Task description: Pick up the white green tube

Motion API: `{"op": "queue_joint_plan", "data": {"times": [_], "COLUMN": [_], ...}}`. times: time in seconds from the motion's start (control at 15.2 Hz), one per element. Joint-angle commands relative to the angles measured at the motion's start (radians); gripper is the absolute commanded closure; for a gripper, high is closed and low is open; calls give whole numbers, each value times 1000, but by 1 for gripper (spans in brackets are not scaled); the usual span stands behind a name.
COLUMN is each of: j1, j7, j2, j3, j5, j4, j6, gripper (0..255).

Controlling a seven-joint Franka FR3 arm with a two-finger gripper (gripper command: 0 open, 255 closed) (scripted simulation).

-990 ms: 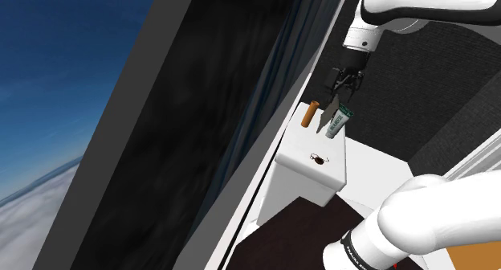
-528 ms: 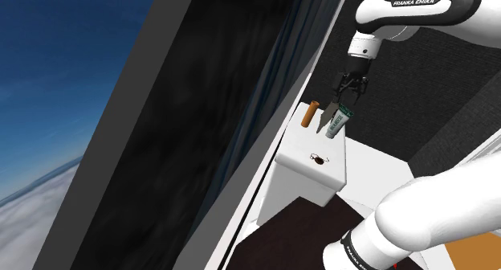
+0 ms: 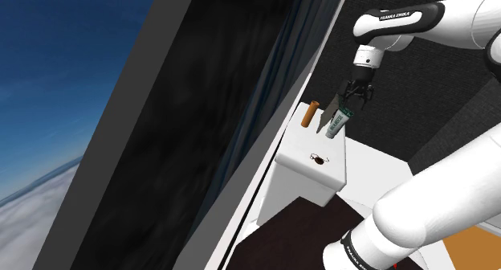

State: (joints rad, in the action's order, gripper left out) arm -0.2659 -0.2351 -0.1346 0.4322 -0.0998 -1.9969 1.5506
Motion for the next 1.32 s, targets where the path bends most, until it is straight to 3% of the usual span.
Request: {"op": "queue_joint_plan", "data": {"times": [0.0, 0.4, 0.46, 1.06, 1.25], "j1": [-3, -5, -4, -5, -4], "j7": [-3, -4, -4, -4, -4], "j2": [14, 26, 27, 26, 17], "j3": [5, 9, 9, 9, 7], "j5": [2, 5, 5, 5, 3], "j4": [-16, -66, -66, -66, -34], "j6": [27, 88, 89, 88, 48], "gripper": [0, 0, 255, 255, 255]}}
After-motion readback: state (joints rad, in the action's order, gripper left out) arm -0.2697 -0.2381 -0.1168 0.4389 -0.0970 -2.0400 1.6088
